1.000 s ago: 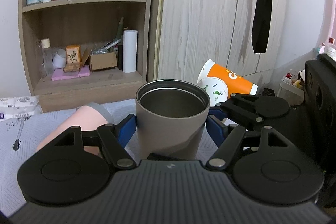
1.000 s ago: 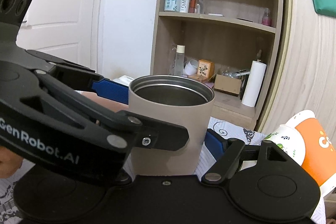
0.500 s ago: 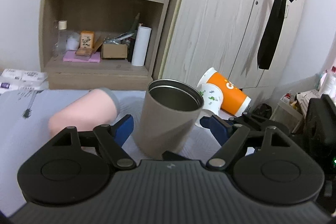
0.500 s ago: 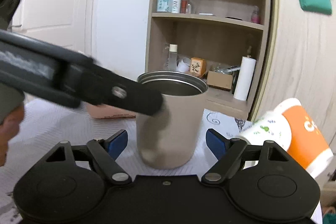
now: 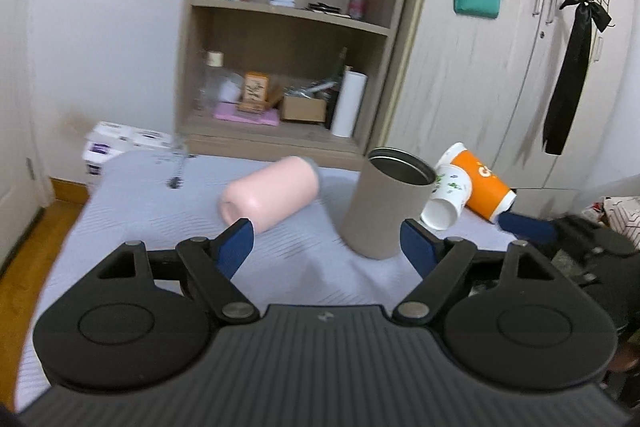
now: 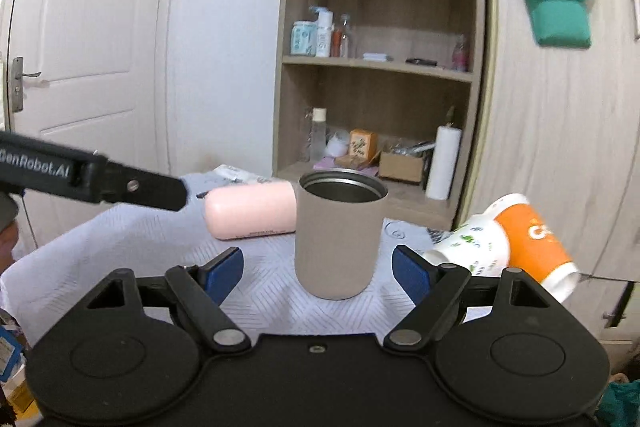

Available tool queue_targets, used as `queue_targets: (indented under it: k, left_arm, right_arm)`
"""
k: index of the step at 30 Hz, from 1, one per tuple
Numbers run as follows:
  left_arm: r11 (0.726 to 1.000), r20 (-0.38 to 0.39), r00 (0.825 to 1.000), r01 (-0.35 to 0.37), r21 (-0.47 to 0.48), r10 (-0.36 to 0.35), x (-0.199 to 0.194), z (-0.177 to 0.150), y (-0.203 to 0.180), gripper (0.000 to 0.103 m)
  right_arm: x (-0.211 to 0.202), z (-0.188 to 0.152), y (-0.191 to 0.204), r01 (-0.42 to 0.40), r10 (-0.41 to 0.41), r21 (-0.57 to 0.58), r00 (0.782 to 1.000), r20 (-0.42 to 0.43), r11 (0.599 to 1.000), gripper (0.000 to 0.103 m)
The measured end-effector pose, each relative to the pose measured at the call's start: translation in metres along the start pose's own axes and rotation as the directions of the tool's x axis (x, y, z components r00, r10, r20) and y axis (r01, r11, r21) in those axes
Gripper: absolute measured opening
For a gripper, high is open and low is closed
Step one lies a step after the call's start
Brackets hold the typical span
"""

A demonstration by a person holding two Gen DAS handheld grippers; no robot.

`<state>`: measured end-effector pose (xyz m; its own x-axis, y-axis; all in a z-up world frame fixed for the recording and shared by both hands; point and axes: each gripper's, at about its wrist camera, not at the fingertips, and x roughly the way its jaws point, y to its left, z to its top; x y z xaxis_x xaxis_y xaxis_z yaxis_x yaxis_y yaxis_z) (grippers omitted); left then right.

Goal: Flip cup upright

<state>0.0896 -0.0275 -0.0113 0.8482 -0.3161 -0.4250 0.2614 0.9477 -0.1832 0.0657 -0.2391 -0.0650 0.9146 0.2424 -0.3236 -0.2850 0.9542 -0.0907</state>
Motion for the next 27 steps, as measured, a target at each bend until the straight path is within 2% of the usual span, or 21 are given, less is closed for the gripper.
queue_targets:
  k: [2,4,7,16,18,22,24,27]
  left_arm:
    - [1.0,0.01,1.0,-0.017,0.009,0.017,-0.014,0.0,0.001,0.081]
    - [0.999,0.01,1.0,-0.03,0.017,0.03,-0.025,0.0,0.0,0.087]
    - [0.999,0.004,0.999,-0.048,0.021,0.048,-0.04,0.0,-0.002,0.087]
    - [0.996,0.008,0.997,-0.078,0.036,0.078,-0.068,-0.002,-0.008,0.09]
    - [0.996,0.003,0.997,-0.082,0.044,0.082,-0.071,-0.003,-0.01,0.09]
    - [0.994,-0.003,0.995,-0.095,0.049,0.096,-0.075,-0.007,-0.012,0.093]
    - [0.994,-0.002,0.995,-0.1,0.05,0.1,-0.076,-0.008,-0.012,0.094]
    - [0.992,-0.002,0.994,-0.106,0.064,0.106,-0.08,-0.009,-0.012,0.094]
  right_arm:
    - [-0.014,0.004,0.004,0.013,-0.013,0.005,1.0,0.006,1.0,0.085]
    - [-0.028,0.008,0.007,0.023,-0.023,0.022,1.0,0.02,0.999,0.085]
    - [-0.046,0.013,0.013,0.059,-0.061,0.029,0.996,0.057,0.998,0.085]
    - [-0.077,0.01,0.018,0.101,-0.108,0.104,0.993,0.057,0.989,0.086]
    - [-0.083,0.008,0.019,0.109,-0.114,0.1,0.992,0.047,0.989,0.095]
    - [-0.088,0.007,0.019,0.133,-0.138,0.112,0.99,0.03,0.985,0.097]
    - [-0.091,0.006,0.021,0.174,-0.178,0.105,0.984,0.03,0.979,0.103]
    - [-0.092,0.005,0.022,0.21,-0.212,0.087,0.977,0.017,0.974,0.103]
